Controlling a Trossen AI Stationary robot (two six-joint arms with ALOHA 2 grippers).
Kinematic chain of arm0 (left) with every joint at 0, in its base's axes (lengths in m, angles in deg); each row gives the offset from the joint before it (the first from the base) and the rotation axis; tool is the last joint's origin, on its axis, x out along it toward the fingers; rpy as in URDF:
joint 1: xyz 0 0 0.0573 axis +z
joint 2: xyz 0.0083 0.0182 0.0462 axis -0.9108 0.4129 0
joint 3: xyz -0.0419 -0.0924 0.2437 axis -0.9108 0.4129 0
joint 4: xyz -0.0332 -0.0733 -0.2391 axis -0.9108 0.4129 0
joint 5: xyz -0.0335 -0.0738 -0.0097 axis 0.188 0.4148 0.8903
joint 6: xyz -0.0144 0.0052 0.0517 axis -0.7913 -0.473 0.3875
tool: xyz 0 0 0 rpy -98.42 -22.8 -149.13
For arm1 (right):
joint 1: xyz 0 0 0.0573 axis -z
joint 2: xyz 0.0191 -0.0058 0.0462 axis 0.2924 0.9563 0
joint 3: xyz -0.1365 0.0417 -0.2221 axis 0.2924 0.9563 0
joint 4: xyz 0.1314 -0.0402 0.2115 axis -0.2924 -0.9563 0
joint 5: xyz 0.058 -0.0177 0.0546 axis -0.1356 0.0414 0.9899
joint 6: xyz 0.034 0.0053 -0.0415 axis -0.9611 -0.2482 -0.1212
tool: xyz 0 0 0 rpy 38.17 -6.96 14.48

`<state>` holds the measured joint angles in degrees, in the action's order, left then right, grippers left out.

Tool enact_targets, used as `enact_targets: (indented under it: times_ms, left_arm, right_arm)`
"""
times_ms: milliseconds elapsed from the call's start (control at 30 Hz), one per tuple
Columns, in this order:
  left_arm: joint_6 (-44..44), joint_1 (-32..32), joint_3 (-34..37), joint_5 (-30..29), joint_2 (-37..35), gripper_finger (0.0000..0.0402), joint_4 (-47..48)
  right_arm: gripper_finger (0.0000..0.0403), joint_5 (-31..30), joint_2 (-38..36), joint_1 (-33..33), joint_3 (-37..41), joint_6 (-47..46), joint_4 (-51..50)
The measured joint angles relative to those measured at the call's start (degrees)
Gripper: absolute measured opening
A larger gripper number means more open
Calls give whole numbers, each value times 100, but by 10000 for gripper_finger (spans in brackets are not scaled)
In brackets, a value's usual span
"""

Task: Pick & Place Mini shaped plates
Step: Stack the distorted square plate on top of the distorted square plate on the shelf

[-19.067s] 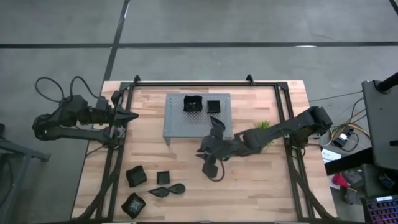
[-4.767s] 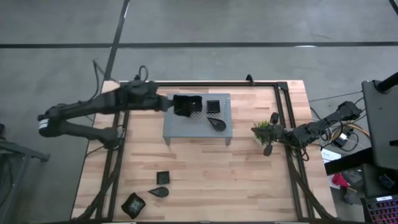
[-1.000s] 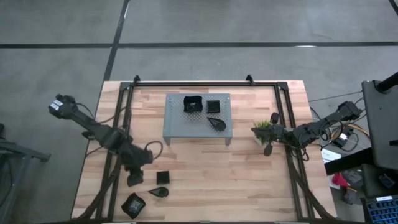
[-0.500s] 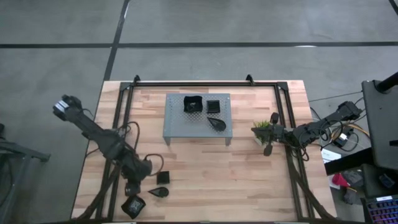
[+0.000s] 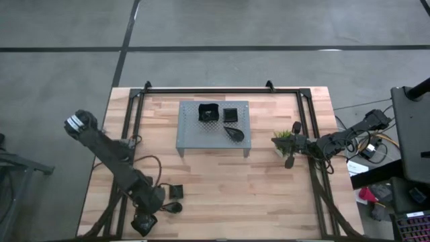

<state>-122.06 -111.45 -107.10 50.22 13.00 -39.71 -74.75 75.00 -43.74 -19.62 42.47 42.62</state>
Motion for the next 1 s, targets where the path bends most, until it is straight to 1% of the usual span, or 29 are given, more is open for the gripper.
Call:
enact_targets:
  times_ms: [133, 233, 333, 700, 833, 1000]
  left_arm:
    - [199, -78, 0, -63, 302, 154, -16]
    - [194, -90, 2, -63, 477, 154, -253]
    - [372, -113, 0, -67, 641, 154, -448]
    - [468, -123, -2, -27, 907, 150, -457]
    - [398, -123, -2, -15, 908, 119, -461]
    - [144, -121, -2, -15, 908, 49, -487]
  right_arm:
    - [8, 2, 0, 1, 0, 0, -2]
    - [8, 1, 0, 1, 0, 0, -2]
    - [8, 2, 0, 1, 0, 0, -2]
    - [8, 2, 0, 1, 0, 0, -1]
    - [8, 1, 0, 2, 0, 0, 0]
    - [8, 2, 0, 2, 0, 0, -2]
